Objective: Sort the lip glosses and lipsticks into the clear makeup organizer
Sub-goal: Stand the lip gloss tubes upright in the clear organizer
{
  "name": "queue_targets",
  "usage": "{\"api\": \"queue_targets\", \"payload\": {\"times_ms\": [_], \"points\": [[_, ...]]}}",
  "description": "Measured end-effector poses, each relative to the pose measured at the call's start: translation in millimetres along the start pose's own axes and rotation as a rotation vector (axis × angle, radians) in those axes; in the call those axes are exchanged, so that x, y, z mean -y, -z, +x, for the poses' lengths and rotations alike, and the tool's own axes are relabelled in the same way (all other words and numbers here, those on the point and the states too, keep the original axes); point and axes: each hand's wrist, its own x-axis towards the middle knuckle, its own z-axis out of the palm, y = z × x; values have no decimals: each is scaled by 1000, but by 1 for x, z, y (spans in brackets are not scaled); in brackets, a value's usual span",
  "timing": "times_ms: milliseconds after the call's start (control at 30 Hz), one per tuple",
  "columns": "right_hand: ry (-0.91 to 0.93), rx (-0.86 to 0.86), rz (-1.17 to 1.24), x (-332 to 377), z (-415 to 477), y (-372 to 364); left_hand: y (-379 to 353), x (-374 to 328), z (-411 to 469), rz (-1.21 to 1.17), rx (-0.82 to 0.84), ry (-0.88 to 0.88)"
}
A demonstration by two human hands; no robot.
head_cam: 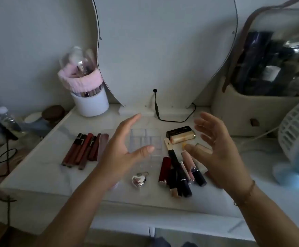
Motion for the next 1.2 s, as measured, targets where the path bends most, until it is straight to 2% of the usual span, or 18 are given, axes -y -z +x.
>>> {"api": "queue_targets", "payload": {"times_ms": [100, 200, 467, 700, 900, 1067, 1200], "points": [[31, -45, -57, -2, -23, -4, 11, 3, -21, 21, -33, 0], [-50, -30, -75, -7, -49, -14, 19, 11, -42, 28, -45, 45], [-26, -61, -636, -24, -72, -57, 25, 41, -62, 124, -122, 112], [-74, -51, -893, -36, -51, -83, 18, 53, -44, 160, -126, 128], [-113, -63, -946, -44, -35, -82, 12, 64, -29, 114, -174, 102], [-124, -62, -960, -48, -24, -69, 7, 70, -18, 94, -122, 154], [-146, -72, -965, -55, -15, -53, 0, 68, -12, 109, -105, 116]]}}
